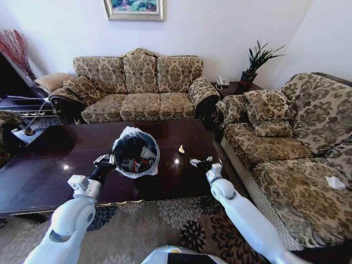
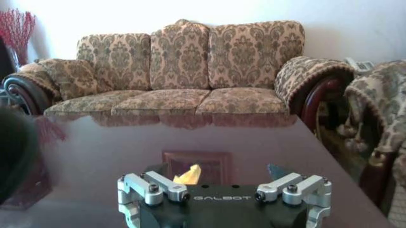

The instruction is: Move to the front of the table and place the trash on the table into the trash bin.

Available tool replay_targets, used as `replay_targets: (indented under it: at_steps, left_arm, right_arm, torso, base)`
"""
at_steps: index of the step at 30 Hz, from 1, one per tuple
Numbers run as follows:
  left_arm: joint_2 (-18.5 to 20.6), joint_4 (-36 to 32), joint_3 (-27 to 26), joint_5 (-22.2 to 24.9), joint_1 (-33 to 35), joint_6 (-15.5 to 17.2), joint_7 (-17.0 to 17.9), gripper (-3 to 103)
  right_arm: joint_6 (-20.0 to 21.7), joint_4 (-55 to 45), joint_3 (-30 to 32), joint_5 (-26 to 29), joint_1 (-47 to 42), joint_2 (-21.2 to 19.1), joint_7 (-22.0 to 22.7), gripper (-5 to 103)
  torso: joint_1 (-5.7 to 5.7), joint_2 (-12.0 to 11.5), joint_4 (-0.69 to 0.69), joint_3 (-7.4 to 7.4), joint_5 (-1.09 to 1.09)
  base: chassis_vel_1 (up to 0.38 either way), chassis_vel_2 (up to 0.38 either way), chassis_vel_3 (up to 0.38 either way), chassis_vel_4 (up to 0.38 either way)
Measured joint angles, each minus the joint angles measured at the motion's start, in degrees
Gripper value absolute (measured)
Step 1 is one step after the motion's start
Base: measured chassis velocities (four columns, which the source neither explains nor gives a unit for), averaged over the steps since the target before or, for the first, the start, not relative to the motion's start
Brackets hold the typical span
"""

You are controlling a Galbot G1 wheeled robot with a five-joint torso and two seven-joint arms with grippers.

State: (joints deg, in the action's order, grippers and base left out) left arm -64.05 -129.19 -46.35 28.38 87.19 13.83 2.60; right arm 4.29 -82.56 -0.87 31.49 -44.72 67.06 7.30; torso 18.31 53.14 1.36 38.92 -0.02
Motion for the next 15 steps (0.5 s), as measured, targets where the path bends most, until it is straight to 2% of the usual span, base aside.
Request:
replay_targets:
  at_steps: [1,2,4,6,8,14,15]
  left_arm:
    - [0.1,0.2,0.0,0.0,0.0,0.1,0.0,3]
    - [0.1,0.2,0.0,0.0,0.0,0.1,0.0,3]
    - [0.6,0.7,0.0,0.1,-0.3,0.3,0.0,3]
    - [0.8,1.0,0.1,0.1,-0.4,0.3,0.0,3]
    - [1.0,1.3,0.1,0.2,-0.5,0.4,-0.1,3]
    - [1.0,1.6,0.0,0.3,-0.5,0.4,-0.2,3]
    - [1.0,1.8,0.0,0.3,-0.6,0.4,-0.2,3]
  right_arm:
    - [-0.4,5.2,-0.5,-0.1,3.7,2.8,-1.8,100]
    - [-0.4,5.2,-0.5,-0.1,3.7,2.8,-1.8,100]
    - [-0.4,11.0,-1.0,-0.9,7.6,6.6,-3.2,100]
    - [-0.4,12.4,-1.0,-1.2,8.3,7.4,-3.6,100]
    - [0.3,16.3,-1.3,-2.0,10.0,10.0,-4.3,100]
    - [1.8,19.0,-1.1,-2.5,10.6,11.6,-4.2,100]
    - [2.1,19.4,-1.0,-2.5,10.6,11.5,-4.2,103]
  torso:
    - [0.00,0.0,0.05,0.00,-0.01]
    - [0.00,0.0,0.05,0.00,-0.01]
    - [0.00,0.0,0.06,0.00,0.02]
    - [0.00,0.0,0.06,0.00,0.02]
    - [0.01,0.0,0.01,0.00,0.01]
    - [-0.01,0.0,0.03,-0.01,0.02]
    - [-0.01,0.0,0.02,-0.01,0.01]
  base:
    - [0.000,0.000,0.000,0.000]
    - [0.000,0.000,0.000,0.000]
    - [0.000,0.000,0.000,0.000]
    - [0.000,0.000,0.000,0.000]
    - [0.000,0.000,0.000,0.000]
    - [0.000,0.000,0.000,0.000]
    - [0.000,0.000,0.000,0.000]
